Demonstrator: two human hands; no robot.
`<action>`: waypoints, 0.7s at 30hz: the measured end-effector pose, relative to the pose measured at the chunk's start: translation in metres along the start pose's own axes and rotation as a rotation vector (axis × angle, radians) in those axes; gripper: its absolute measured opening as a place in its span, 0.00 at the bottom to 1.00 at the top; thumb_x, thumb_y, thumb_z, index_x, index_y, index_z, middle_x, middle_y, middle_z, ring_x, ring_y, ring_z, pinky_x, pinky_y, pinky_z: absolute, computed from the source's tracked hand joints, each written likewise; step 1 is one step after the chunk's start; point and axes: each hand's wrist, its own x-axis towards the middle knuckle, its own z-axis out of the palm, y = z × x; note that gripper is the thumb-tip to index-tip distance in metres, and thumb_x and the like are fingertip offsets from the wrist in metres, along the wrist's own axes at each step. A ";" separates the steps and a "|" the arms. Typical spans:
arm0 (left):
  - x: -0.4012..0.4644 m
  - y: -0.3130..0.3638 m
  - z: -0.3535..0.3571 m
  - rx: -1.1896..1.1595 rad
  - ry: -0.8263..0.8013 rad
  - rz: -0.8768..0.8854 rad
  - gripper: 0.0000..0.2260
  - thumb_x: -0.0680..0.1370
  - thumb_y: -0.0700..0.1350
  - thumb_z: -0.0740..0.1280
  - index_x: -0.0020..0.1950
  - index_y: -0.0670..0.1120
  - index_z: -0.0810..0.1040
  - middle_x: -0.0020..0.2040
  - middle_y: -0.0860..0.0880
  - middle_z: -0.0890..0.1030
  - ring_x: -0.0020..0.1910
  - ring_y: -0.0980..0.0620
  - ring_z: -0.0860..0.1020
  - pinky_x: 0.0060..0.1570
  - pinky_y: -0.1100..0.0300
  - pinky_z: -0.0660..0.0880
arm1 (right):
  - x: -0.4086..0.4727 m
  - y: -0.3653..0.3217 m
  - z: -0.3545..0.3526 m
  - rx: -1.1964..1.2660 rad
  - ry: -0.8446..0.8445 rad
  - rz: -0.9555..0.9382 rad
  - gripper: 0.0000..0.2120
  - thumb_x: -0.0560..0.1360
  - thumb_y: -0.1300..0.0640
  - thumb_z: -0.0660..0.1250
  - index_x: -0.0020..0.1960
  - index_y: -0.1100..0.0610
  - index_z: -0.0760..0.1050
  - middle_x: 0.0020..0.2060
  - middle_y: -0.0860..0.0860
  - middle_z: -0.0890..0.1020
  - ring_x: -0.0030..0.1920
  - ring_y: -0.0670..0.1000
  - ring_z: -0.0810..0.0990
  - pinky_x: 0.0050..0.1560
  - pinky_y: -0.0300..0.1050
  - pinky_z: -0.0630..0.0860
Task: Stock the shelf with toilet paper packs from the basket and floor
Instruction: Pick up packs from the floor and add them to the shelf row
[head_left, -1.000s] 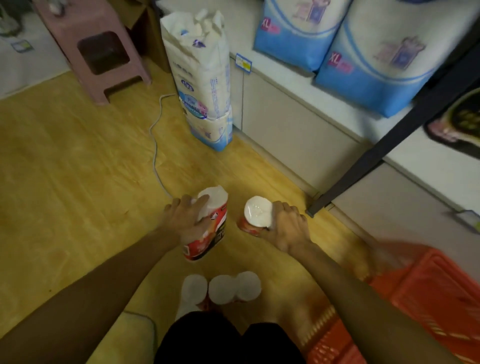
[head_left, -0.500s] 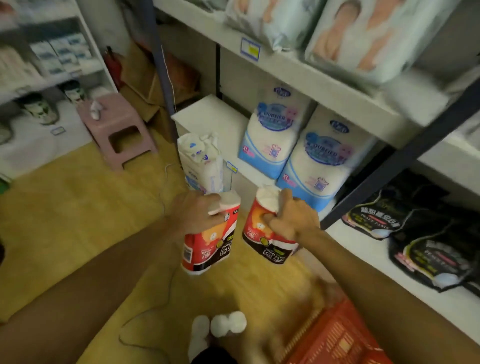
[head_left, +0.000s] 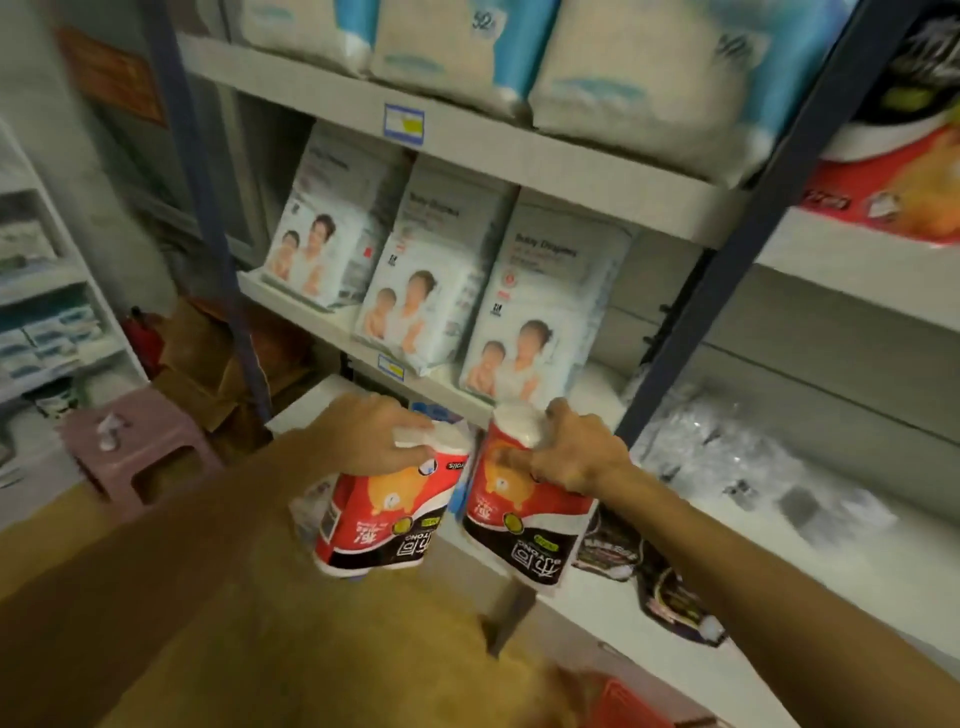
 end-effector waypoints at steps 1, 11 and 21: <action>0.006 0.011 -0.016 -0.011 0.011 0.026 0.35 0.64 0.75 0.51 0.66 0.63 0.74 0.60 0.51 0.81 0.58 0.48 0.79 0.56 0.54 0.75 | -0.007 0.002 -0.018 0.001 0.021 0.007 0.42 0.64 0.26 0.67 0.67 0.51 0.64 0.57 0.56 0.79 0.53 0.58 0.80 0.54 0.54 0.79; 0.026 0.140 -0.115 -0.028 0.068 0.290 0.30 0.66 0.72 0.56 0.65 0.65 0.74 0.63 0.52 0.79 0.61 0.46 0.77 0.58 0.51 0.74 | -0.117 0.074 -0.138 0.163 0.270 0.055 0.36 0.69 0.31 0.67 0.71 0.46 0.64 0.62 0.55 0.77 0.57 0.57 0.78 0.55 0.52 0.77; 0.004 0.292 -0.152 0.000 0.080 0.437 0.22 0.74 0.67 0.63 0.67 0.64 0.73 0.65 0.50 0.78 0.61 0.45 0.77 0.58 0.48 0.75 | -0.239 0.194 -0.206 0.553 0.499 0.258 0.27 0.70 0.41 0.72 0.60 0.53 0.66 0.52 0.55 0.79 0.47 0.56 0.81 0.50 0.56 0.81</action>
